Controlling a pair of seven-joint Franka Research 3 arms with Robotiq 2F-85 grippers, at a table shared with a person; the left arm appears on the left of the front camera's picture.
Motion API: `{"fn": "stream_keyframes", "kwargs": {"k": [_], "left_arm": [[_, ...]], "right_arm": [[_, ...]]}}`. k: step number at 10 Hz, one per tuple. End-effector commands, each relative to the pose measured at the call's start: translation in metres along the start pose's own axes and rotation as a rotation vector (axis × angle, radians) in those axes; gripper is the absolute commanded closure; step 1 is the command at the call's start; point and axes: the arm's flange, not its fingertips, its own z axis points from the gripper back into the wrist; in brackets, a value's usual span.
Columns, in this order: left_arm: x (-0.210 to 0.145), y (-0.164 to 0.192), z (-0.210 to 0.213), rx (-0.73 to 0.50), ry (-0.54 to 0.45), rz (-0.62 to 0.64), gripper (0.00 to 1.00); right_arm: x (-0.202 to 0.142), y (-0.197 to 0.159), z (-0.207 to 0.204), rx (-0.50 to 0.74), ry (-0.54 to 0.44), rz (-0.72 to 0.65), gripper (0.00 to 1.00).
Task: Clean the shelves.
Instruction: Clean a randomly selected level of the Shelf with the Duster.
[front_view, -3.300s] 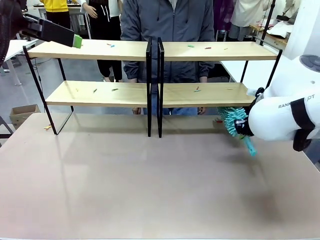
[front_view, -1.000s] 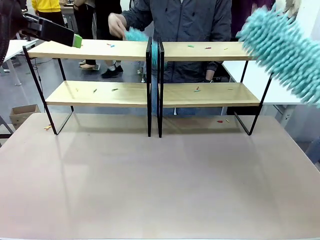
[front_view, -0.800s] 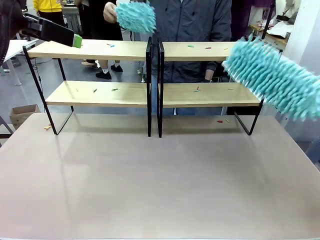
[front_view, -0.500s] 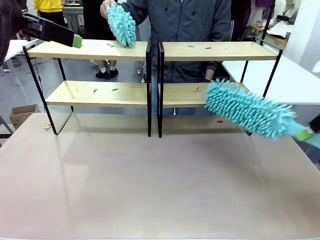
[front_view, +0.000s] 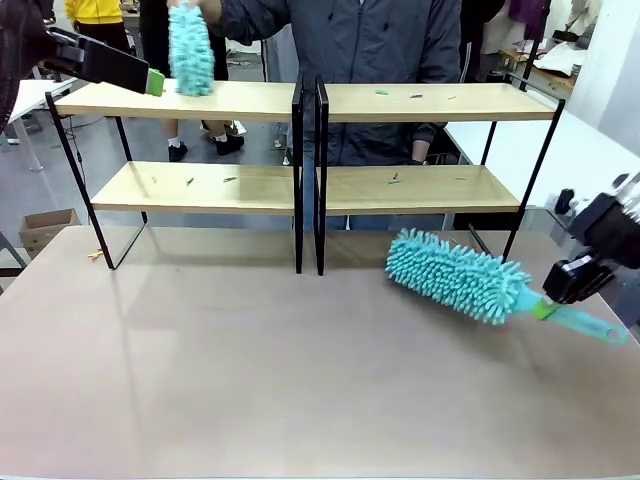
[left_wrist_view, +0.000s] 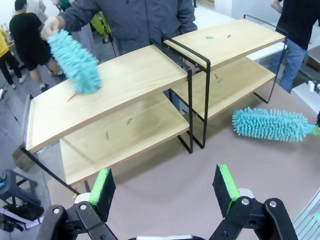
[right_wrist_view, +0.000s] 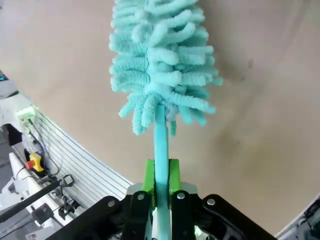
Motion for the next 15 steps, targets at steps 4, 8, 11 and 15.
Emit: {"fn": "stream_keyframes", "kwargs": {"k": [4,8,11,15], "left_arm": [[-0.002,0.0,0.0,0.002,-0.006,-0.001,0.0],[-0.002,0.0,0.0,0.002,-0.006,-0.001,0.0],[-0.002,0.0,0.0,0.002,-0.006,-0.001,0.0],[-0.002,0.0,0.0,0.002,-0.006,-0.001,0.0]], "right_arm": [[0.033,-0.023,-0.047,0.005,-0.234,-0.139,0.88],[0.042,-0.025,-0.052,-0.028,-0.27,-0.277,0.88],[0.027,-0.017,-0.031,-0.227,-0.333,-0.504,0.88],[0.022,-0.012,-0.029,-0.306,-0.343,-0.504,0.88]]}}
